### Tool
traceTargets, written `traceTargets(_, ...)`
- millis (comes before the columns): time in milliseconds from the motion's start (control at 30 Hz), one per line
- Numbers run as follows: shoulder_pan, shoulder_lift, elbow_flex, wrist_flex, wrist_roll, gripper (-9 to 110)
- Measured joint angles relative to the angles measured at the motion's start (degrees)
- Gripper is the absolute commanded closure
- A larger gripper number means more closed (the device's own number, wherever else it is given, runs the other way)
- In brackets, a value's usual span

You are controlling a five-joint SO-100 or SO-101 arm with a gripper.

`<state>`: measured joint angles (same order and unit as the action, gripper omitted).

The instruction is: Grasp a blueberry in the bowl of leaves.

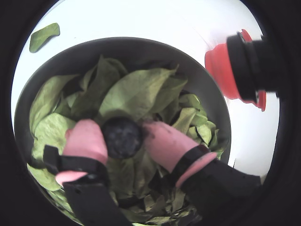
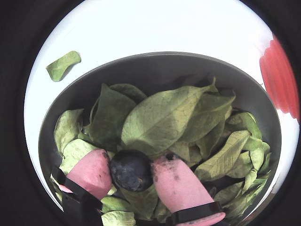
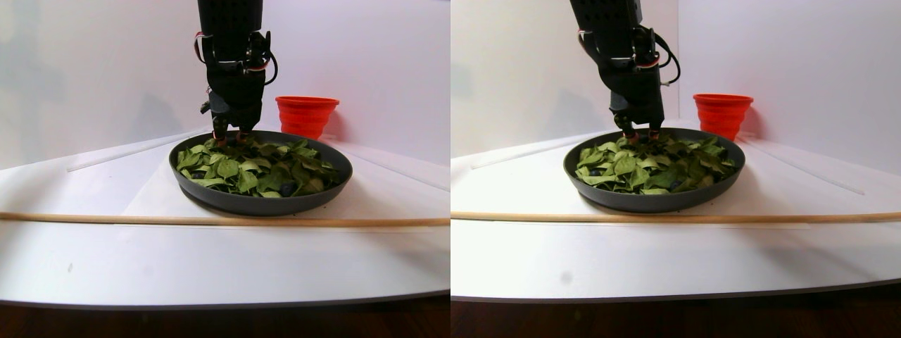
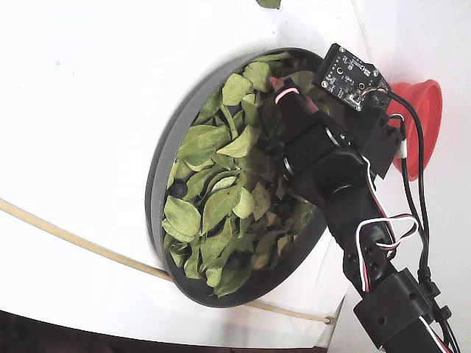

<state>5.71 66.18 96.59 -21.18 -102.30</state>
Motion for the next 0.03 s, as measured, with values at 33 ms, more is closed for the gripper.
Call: traceTargets(33, 0.18, 0.35, 0.35, 0.0, -0.18, 86)
